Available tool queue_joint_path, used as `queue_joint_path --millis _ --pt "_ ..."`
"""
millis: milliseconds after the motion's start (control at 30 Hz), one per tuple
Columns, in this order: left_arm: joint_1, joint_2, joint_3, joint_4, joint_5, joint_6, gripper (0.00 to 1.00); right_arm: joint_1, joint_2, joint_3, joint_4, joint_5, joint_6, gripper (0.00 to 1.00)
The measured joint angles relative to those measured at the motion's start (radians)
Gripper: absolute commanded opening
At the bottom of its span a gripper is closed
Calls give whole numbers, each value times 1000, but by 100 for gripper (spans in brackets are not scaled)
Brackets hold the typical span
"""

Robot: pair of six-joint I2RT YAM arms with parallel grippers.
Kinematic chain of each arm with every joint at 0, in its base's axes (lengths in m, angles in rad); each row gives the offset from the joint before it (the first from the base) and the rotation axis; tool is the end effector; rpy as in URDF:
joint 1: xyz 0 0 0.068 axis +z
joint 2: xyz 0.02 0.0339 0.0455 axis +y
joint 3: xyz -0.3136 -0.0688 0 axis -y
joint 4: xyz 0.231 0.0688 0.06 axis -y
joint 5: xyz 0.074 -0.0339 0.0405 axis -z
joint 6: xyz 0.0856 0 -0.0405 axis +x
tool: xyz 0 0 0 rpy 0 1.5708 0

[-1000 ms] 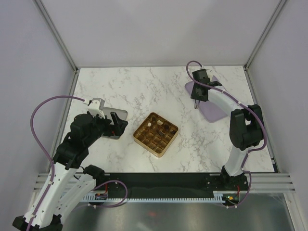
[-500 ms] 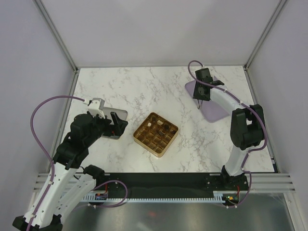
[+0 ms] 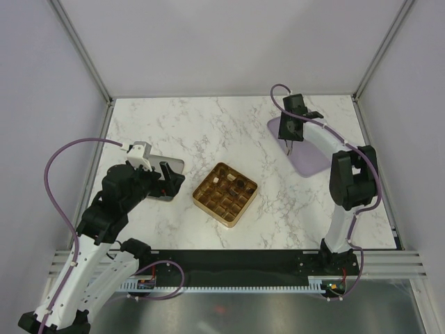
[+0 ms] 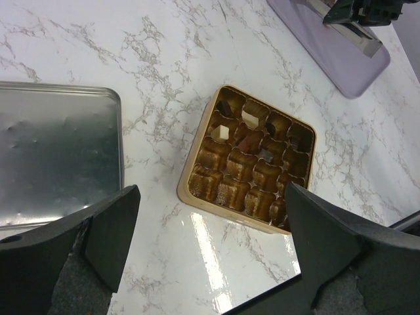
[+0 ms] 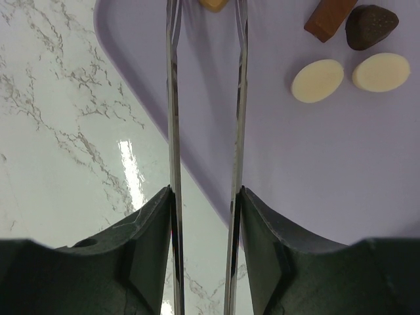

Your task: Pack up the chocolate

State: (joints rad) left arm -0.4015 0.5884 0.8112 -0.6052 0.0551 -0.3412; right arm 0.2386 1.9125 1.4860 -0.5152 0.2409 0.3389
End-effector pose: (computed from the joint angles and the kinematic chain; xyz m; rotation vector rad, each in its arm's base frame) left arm 0.1078 -0.0509 0.3376 0.0971 1.9896 -0.5395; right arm 0.4447 0.0871 0.2410 0.2212 2.4648 -0.0578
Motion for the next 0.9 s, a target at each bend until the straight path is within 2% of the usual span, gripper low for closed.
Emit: queue_joint_path --millis 533,900 --pt "0 11 0 0 0 0 100 -31 29 25 1 -23 -40 53" --pt "0 11 0 0 0 0 100 -31 39 28 1 -45 -55 47"
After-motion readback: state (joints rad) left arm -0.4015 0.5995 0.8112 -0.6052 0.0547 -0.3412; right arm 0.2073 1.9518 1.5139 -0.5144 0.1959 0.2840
